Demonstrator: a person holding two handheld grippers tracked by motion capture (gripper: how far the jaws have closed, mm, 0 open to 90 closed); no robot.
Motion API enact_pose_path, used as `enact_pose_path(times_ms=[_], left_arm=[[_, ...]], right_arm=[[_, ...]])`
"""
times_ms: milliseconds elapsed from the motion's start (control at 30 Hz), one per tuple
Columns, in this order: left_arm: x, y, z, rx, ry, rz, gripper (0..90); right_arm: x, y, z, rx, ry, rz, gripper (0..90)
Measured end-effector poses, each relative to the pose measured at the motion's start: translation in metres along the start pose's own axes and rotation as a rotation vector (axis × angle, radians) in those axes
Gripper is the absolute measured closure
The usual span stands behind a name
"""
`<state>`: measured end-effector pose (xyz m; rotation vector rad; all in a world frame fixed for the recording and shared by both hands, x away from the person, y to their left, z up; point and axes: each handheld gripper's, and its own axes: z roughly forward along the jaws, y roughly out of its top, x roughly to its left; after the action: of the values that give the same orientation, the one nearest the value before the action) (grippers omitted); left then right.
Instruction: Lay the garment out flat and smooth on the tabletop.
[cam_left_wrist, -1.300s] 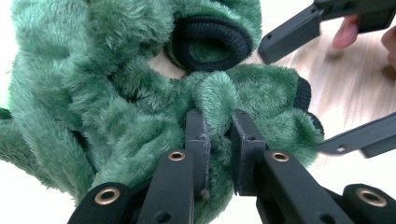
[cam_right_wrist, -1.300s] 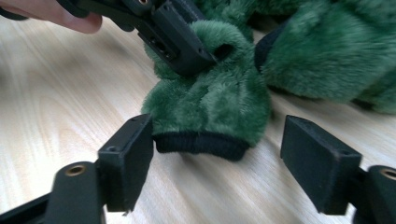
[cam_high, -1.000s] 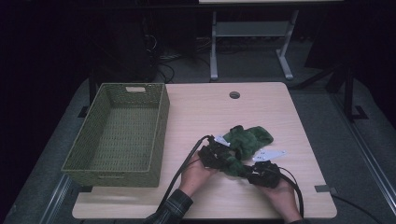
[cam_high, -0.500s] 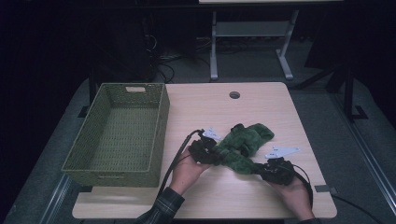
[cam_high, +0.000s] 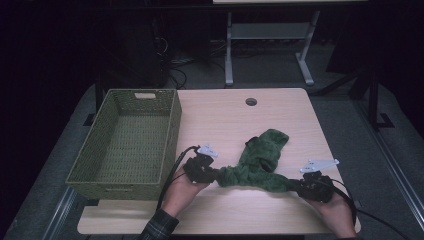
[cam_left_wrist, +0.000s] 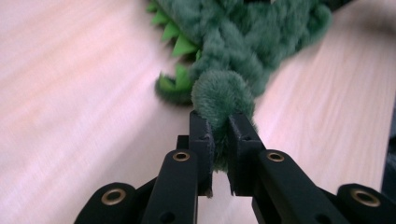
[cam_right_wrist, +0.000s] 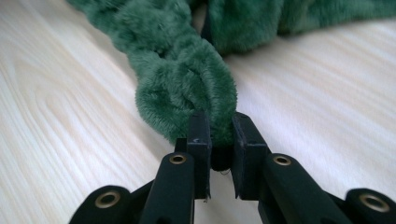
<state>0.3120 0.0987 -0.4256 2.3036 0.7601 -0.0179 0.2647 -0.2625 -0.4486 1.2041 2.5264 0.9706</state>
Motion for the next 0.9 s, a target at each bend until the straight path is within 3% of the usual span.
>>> enact_pose_path(times_ms=[233, 433, 633, 900], left_arm=[[-0.003, -0.024, 0.008, -0.003, -0.03, -0.007, 80.7], [0.0, -0.034, 0.007, -0.009, 0.002, -0.015, 76.5], [0.001, -0.032, -0.003, -0.024, 0.052, -0.023, 67.4], [-0.003, -0.01, -0.012, -0.066, 0.055, 0.005, 62.8]], right_arm=[[-0.004, -0.004, 0.0, -0.004, 0.018, 0.007, 78.2], [-0.006, -0.004, 0.0, -0.005, 0.026, 0.017, 74.6], [-0.006, -0.004, -0.006, -0.023, 0.012, 0.008, 65.3], [-0.004, 0.01, -0.018, -0.086, 0.028, 0.011, 60.8]])
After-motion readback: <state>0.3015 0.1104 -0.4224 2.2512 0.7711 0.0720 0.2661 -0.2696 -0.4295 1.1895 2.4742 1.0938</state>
